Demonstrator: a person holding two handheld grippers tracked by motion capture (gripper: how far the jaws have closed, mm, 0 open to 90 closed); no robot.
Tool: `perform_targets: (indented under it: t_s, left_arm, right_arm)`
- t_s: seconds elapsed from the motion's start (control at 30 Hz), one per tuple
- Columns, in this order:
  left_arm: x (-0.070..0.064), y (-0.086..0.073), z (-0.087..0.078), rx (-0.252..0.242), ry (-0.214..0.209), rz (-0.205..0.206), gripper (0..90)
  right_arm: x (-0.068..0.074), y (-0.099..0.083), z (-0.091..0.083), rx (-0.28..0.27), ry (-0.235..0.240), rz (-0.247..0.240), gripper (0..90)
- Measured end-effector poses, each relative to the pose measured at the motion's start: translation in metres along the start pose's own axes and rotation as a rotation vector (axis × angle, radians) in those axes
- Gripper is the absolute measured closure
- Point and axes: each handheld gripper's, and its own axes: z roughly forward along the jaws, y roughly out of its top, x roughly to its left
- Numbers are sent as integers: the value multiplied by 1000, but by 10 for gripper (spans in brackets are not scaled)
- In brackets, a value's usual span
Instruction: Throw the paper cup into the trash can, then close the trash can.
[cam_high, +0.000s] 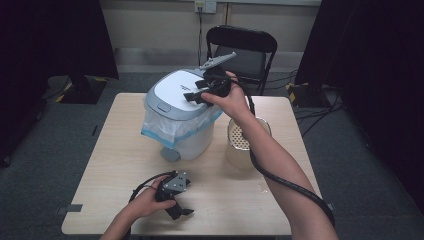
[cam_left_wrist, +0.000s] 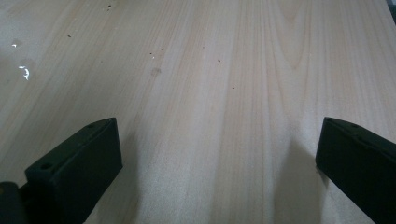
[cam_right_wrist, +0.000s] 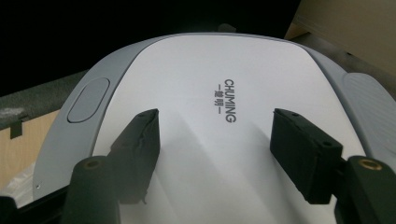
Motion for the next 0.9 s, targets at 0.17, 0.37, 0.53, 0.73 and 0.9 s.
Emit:
perform_targets:
  t_s: [0.17,0.37,0.53,0.73,0.9]
  left_arm:
    - [0,0,0,1,1,1,0]
    - [0,0,0,0,-10,-7,0]
    - [0,0,1,-1,-10,-9,0]
    - [0,0,0,-1,-11,-8,0]
    - [0,0,1,-2,-10,-8,0]
  right_arm:
    - [-7,-4,-9,-10,-9,60,263]
    - [-6,-5,-19,-11,-22,64,184]
    - [-2,-8,-23,5,-23,52,156]
    - [0,-14,-28,17,-12,44,146]
    - [1,-16,-34,6,-11,44,143]
